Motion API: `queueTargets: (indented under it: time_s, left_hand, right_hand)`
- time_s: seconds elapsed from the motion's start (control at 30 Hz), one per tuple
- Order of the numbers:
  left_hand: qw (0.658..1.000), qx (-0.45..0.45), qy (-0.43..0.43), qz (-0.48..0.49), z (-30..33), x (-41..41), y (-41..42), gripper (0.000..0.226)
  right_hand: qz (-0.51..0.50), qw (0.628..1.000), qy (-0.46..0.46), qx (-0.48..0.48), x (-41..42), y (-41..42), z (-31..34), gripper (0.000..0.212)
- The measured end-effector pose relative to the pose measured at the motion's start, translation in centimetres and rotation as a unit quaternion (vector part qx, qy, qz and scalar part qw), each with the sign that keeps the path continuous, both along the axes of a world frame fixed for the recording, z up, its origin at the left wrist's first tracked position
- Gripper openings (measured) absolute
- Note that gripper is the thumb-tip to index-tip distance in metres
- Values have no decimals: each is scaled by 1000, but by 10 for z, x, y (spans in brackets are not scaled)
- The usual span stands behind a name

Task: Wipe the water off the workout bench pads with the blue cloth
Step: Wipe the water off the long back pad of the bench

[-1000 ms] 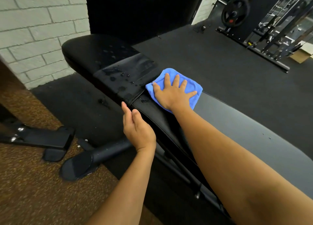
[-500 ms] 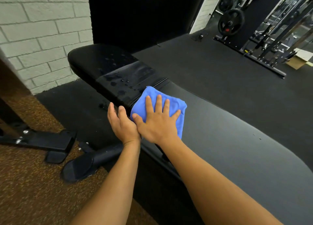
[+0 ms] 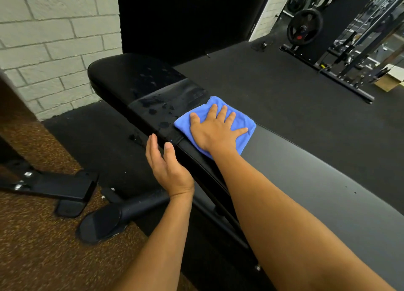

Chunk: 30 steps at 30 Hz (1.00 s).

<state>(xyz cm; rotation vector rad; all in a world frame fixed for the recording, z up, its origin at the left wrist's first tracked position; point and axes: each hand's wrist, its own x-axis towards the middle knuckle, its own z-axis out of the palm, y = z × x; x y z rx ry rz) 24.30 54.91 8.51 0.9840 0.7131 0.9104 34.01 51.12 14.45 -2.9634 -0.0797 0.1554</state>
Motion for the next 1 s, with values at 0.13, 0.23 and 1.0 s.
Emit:
queueTargets:
  time_s: [0.13, 0.23, 1.0]
  left_hand:
    - [1000, -12, -11, -10, 0, -1, 0, 64]
    - [1000, -14, -12, -25, 0, -4, 1, 62]
    - [998, 2, 39, -40, 11, -37, -26, 66]
  right_hand:
    - [-19, 1000, -3, -6, 33, 1, 1, 80]
    - [-27, 1000, -10, -7, 52, -4, 2, 79]
    - [97, 994, -21, -53, -121, -75, 5, 74]
